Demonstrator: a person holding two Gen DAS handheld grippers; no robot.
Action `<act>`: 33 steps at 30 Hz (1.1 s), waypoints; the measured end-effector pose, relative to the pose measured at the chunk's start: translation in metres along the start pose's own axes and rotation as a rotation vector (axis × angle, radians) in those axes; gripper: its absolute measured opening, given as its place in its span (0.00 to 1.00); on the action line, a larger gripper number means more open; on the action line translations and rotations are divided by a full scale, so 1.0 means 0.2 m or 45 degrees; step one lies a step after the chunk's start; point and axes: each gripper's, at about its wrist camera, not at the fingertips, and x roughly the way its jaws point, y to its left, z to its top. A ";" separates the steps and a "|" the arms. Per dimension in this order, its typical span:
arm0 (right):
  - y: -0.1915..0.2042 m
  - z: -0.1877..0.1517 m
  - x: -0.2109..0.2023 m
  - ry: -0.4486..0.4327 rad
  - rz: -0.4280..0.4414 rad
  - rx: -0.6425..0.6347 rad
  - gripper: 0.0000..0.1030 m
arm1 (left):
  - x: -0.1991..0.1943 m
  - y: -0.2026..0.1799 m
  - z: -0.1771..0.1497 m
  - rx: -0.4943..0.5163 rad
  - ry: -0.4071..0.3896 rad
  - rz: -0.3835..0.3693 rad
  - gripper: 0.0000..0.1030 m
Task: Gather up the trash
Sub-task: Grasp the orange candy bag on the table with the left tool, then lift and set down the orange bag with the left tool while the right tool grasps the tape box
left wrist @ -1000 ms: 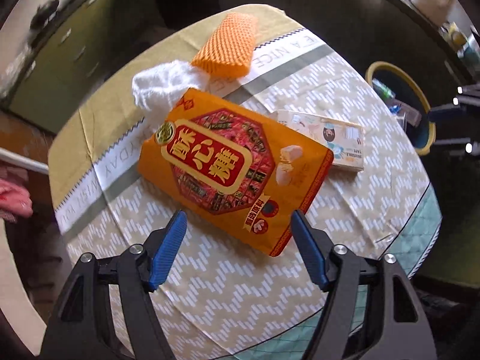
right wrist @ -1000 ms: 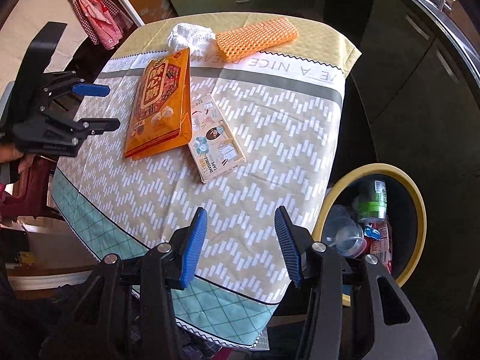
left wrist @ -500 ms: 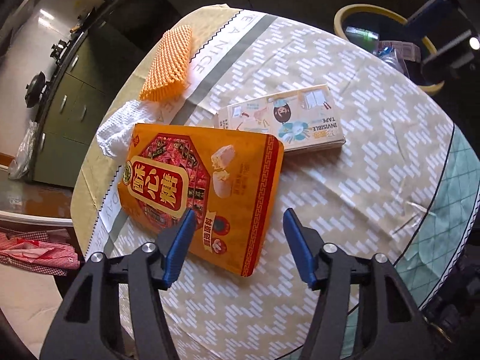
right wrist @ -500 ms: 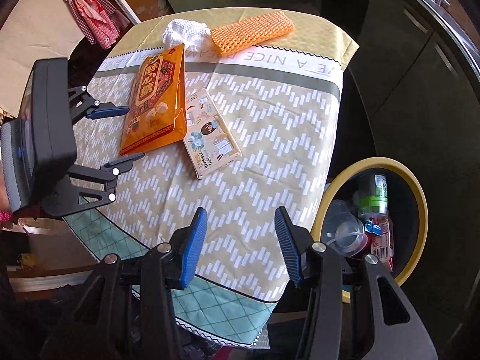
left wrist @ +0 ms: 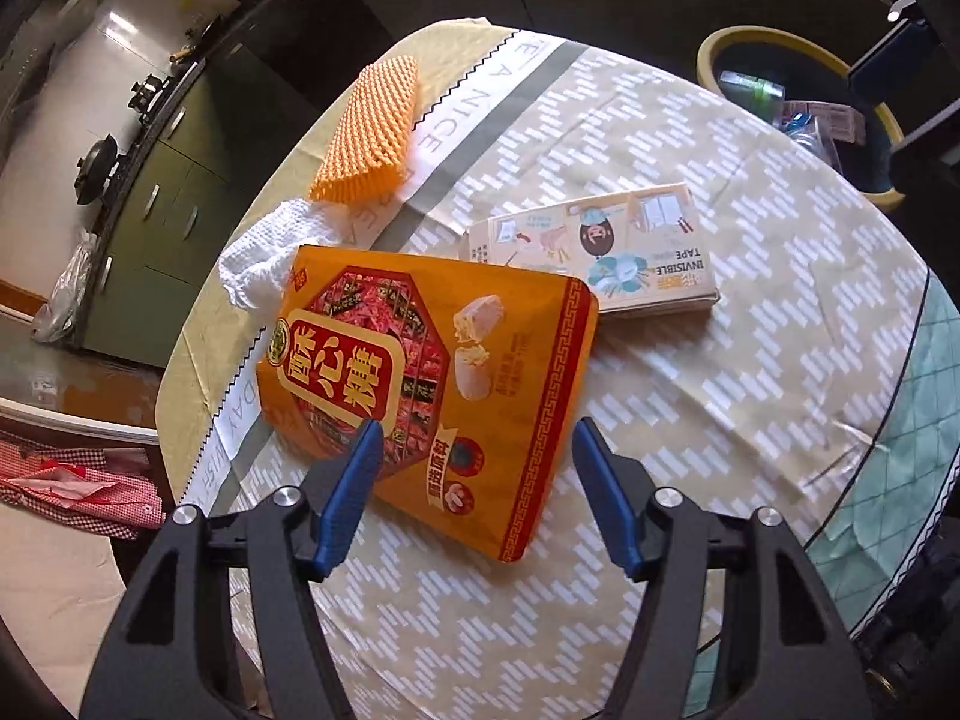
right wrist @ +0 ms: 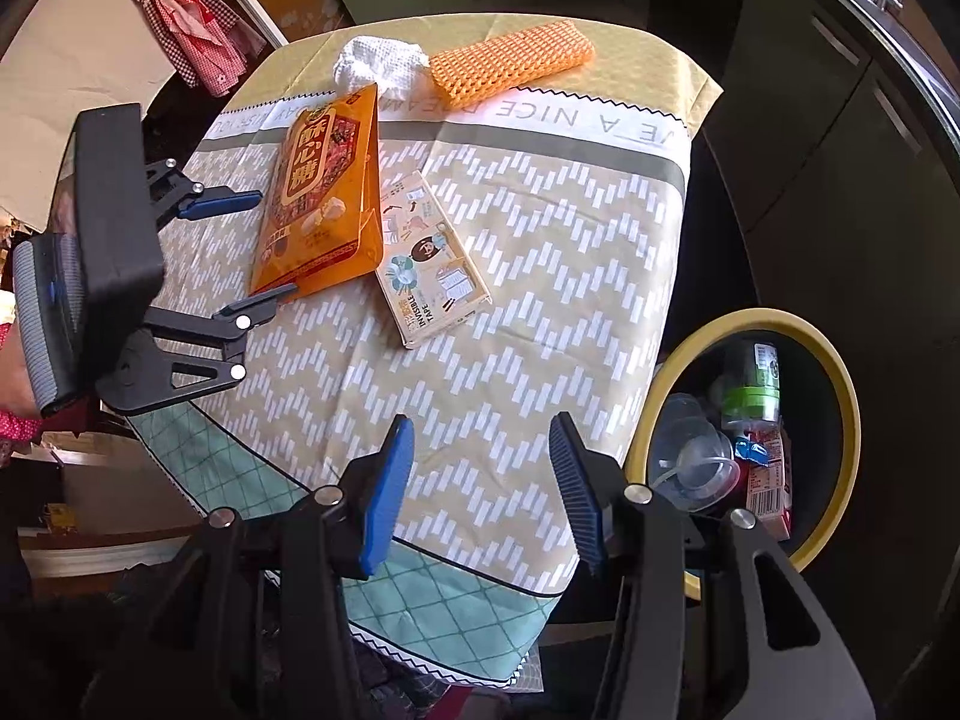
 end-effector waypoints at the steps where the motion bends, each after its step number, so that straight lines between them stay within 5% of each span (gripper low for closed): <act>1: 0.00 0.00 0.00 -0.001 0.004 -0.002 0.46 | 0.02 -0.01 0.00 0.014 0.005 -0.006 0.59; 5: -0.01 -0.01 -0.02 -0.004 0.005 0.001 0.46 | 0.04 -0.06 -0.01 0.061 -0.013 0.035 0.58; 9: -0.03 0.00 -0.02 -0.002 0.000 0.013 0.46 | 0.06 -0.06 -0.03 0.047 -0.012 0.033 0.23; 13: 0.00 0.00 -0.01 0.001 0.009 -0.005 0.46 | 0.04 -0.01 -0.04 0.014 -0.028 0.017 0.12; 18: 0.06 0.03 0.03 -0.004 0.016 -0.058 0.48 | -0.08 0.03 -0.08 0.003 -0.110 0.040 0.07; 22: 0.16 0.09 0.06 -0.047 -0.041 -0.220 0.74 | -0.20 0.08 -0.14 -0.031 -0.173 0.056 0.06; 27: 0.29 0.18 0.15 -0.028 -0.173 -0.459 0.78 | -0.34 0.16 -0.22 -0.068 -0.234 0.088 0.05; 33: 0.33 0.26 0.35 0.108 -0.143 -0.552 0.79 | -0.52 0.22 -0.28 -0.106 -0.316 0.102 0.04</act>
